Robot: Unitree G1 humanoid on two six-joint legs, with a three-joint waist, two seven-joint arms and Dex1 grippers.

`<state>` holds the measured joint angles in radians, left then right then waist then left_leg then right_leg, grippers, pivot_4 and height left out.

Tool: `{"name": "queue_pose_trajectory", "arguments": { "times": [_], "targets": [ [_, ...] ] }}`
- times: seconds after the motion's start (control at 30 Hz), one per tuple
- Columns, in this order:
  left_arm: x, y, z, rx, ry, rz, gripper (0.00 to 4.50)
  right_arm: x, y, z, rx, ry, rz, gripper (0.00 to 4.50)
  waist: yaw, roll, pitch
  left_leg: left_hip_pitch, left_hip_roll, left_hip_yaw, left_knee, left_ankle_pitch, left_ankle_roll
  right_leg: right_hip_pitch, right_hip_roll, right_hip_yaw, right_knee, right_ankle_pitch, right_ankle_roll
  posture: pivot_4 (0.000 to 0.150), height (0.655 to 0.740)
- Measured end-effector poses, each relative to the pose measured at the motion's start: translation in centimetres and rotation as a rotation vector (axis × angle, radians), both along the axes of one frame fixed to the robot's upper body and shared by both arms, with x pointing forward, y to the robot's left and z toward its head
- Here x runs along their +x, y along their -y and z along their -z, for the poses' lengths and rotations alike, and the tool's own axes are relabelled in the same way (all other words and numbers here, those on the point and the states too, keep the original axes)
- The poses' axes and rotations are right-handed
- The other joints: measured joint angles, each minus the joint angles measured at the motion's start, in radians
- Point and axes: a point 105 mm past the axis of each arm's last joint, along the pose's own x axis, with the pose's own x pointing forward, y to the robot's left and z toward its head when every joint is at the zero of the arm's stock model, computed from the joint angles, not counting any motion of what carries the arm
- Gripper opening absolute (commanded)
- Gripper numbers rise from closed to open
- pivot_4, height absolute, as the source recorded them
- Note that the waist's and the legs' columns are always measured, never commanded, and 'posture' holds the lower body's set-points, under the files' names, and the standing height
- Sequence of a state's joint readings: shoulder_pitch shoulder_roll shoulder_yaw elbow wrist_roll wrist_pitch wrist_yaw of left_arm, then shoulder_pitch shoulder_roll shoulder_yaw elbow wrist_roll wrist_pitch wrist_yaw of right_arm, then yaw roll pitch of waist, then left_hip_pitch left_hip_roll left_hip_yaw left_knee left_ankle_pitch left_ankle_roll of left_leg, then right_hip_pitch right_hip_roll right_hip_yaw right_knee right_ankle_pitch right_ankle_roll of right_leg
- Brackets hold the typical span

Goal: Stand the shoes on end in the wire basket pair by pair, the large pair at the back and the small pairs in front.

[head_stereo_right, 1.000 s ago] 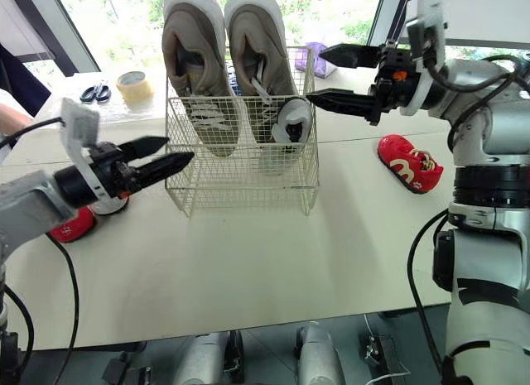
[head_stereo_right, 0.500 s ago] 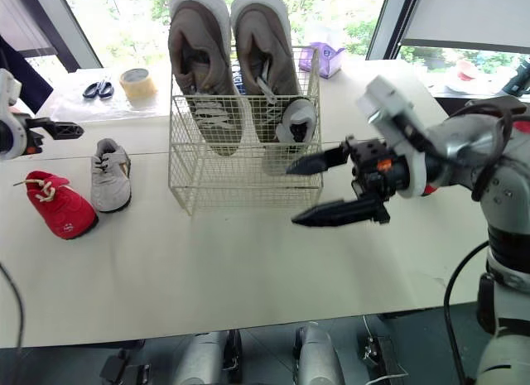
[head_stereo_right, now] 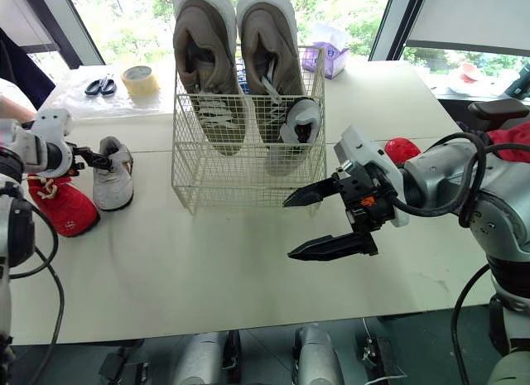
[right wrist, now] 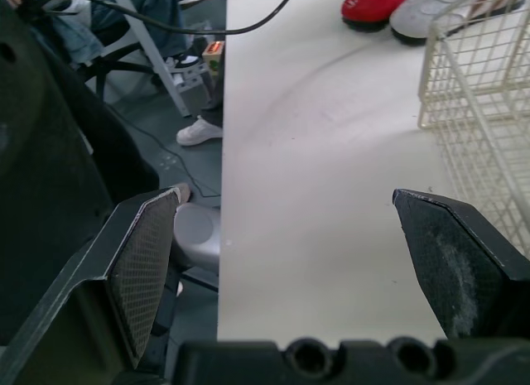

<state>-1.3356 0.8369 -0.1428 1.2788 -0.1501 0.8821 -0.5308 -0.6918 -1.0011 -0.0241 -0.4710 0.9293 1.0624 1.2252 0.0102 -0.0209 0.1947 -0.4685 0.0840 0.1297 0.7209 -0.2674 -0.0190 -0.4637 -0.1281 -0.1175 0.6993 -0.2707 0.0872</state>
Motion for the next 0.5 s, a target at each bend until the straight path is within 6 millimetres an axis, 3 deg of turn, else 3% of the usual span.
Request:
{"name": "queue_pose_trajectory", "arguments": {
  "times": [0.17,0.4,0.47,0.5],
  "targets": [
    [0.4,0.2,0.7,0.009,0.011,0.006,0.23,0.0,0.1,0.1,0.012,0.017,0.036,4.5,0.0,0.0,0.0,0.001,0.0,0.0,0.0,0.0,0.0,0.0,0.0,0.0,0.001,0.0,0.0,0.15,0.6797],
    [0.6,0.3,0.4,-0.066,0.059,-0.03,0.1,-0.3,0.2,0.0,0.026,0.02,0.06,4.5,0.0,-0.001,0.0,0.0,0.0,-0.001,0.001,0.0,0.0,0.001,0.0,0.0,0.001,0.0,0.0,0.15,0.6797],
    [1.0,0.5,-1.3,-0.13,0.131,-0.064,0.1,0.0,0.5,0.0,0.017,0.022,0.084,4.5,0.001,-0.004,0.001,-0.006,0.001,-0.003,0.004,0.0,0.0,-0.003,0.0,-0.002,0.002,0.0,0.0,0.15,0.6797],
    [1.5,0.8,-3.2,-0.175,0.2,-0.07,0.1,0.3,0.9,-0.2,0.019,0.022,0.105,4.5,0.002,-0.005,0.0,-0.011,0.001,-0.004,0.009,-0.001,0.002,-0.005,0.0,-0.003,0.003,0.0,0.0,0.15,0.6797]
  ]
}}
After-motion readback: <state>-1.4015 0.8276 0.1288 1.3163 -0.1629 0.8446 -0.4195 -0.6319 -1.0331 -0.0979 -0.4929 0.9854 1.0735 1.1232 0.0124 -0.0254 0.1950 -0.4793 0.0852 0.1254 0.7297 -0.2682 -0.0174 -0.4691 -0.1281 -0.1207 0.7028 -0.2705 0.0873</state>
